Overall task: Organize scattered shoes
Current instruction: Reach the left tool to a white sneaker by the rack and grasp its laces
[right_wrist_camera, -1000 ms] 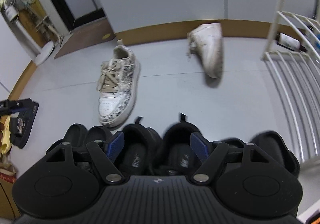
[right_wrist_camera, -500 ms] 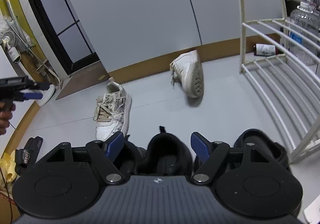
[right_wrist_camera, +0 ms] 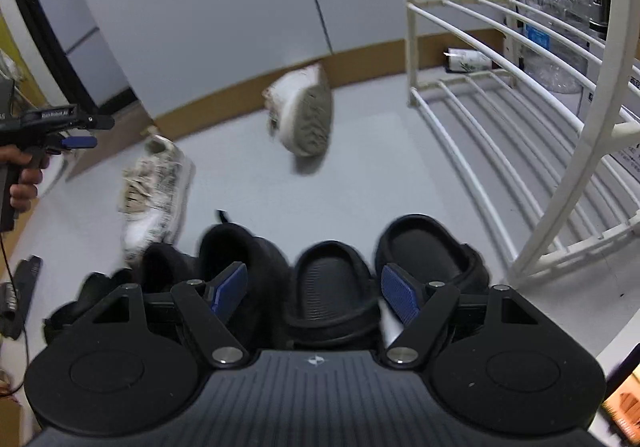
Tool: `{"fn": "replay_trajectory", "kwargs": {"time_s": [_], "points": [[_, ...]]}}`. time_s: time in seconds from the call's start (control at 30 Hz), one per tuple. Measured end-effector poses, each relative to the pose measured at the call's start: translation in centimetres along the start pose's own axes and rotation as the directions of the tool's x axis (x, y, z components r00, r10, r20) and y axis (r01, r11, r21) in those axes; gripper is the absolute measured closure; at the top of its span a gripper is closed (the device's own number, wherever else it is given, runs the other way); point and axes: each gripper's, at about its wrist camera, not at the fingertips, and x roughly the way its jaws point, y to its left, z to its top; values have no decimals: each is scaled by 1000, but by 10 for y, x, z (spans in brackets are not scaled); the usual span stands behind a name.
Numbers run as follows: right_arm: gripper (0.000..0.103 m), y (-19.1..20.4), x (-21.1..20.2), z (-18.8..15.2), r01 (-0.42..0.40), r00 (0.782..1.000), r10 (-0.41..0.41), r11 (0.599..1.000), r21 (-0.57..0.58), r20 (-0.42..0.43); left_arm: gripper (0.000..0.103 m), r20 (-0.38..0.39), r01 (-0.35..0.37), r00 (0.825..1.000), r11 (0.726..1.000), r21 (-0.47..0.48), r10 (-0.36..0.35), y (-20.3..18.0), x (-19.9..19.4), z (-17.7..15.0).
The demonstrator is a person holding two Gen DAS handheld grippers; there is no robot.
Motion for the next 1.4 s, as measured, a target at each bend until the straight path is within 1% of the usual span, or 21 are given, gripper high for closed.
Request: {"fn": "replay_trajectory", "kwargs": {"time_s": [0.2, 0.3, 0.37, 0.43, 0.53, 0.63, 0.7, 0.77, 0.93, 1.03, 1.17, 1.2, 1.33, 1.4], "points": [[24, 2, 16, 13, -27, 999, 27, 1000, -2, 25, 25, -54, 6, 999, 1000, 26, -5, -14, 45, 24], [24, 5, 21, 16, -45, 998, 45, 999, -8, 32, 25, -80, -31, 996, 999, 21, 33, -20, 70, 35], [24, 6, 23, 19, -50, 998, 51, 999, -14, 42, 25, -97, -57, 994, 998, -2, 56, -21, 89, 43], [23, 4, 24, 24, -58, 996, 57, 998, 8, 62, 27, -125, -76, 989, 997, -22, 73, -23, 114, 52], [22, -1, 30, 32, -59, 993, 56, 998, 33, 101, 33, -138, -103, 985, 995, -14, 100, -27, 148, 64], [22, -4, 38, 37, -63, 993, 60, 998, 27, 102, 36, -108, -108, 988, 994, 10, 108, -32, 178, 71], [22, -8, 42, 41, -84, 991, 79, 995, 44, 104, 42, -115, -136, 984, 991, 15, 137, -36, 200, 74], [22, -13, 42, 46, -100, 990, 91, 992, 76, 112, 44, -133, -126, 983, 992, 1, 125, -37, 218, 79], [22, -20, 44, 54, -108, 987, 93, 989, 106, 131, 45, -160, -127, 976, 984, 129, 146, -44, 254, 84], [22, -25, 48, 55, -108, 986, 92, 987, 116, 137, 49, -188, -119, 972, 983, 137, 144, -40, 275, 83], [22, -35, 56, 55, -89, 989, 72, 987, 133, 126, 49, -205, -118, 966, 974, 195, 158, -36, 297, 75], [22, -38, 58, 55, -81, 990, 65, 988, 132, 122, 49, -204, -112, 967, 974, 198, 152, -35, 301, 73], [22, -44, 62, 59, -54, 993, 41, 992, 114, 110, 49, -166, -56, 983, 987, 152, 81, -24, 314, 66], [22, -48, 64, 59, -40, 994, 28, 993, 109, 103, 49, -163, -39, 985, 987, 154, 65, -22, 319, 64]]}}
